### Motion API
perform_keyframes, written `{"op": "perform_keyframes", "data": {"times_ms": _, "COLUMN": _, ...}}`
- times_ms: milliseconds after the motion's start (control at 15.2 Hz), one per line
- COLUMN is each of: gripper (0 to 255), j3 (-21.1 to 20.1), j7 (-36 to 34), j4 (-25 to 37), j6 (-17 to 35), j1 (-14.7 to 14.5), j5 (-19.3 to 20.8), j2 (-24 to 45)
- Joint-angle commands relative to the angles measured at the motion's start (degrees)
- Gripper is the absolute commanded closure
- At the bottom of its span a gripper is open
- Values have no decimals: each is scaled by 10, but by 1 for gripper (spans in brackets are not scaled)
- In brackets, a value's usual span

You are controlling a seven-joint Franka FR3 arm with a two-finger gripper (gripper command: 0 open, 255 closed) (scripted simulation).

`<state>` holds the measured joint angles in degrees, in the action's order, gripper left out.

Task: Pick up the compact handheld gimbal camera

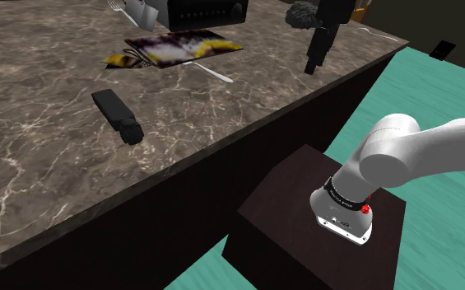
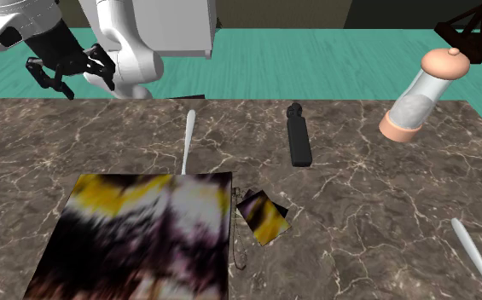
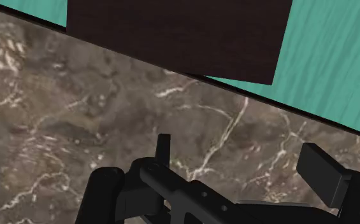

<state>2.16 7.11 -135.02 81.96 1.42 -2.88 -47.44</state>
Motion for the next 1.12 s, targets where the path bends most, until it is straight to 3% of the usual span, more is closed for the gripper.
{"op": "perform_keyframes", "data": {"times_ms": 0, "gripper": 0, "j3": 0, "j7": 0, "j4": 0, "j6": 0, "j1": 0, "j5": 0, "j2": 0}}
{"op": "perform_keyframes", "data": {"times_ms": 594, "gripper": 0, "j3": -122, "j7": -145, "j4": 63, "j6": 29, "j1": -25, "j5": -79, "j2": 79}}
{"op": "perform_keyframes", "data": {"times_ms": 1056, "gripper": 0, "j3": -212, "j7": -259, "j4": 151, "j6": 54, "j1": -31, "j5": -107, "j2": 177}}
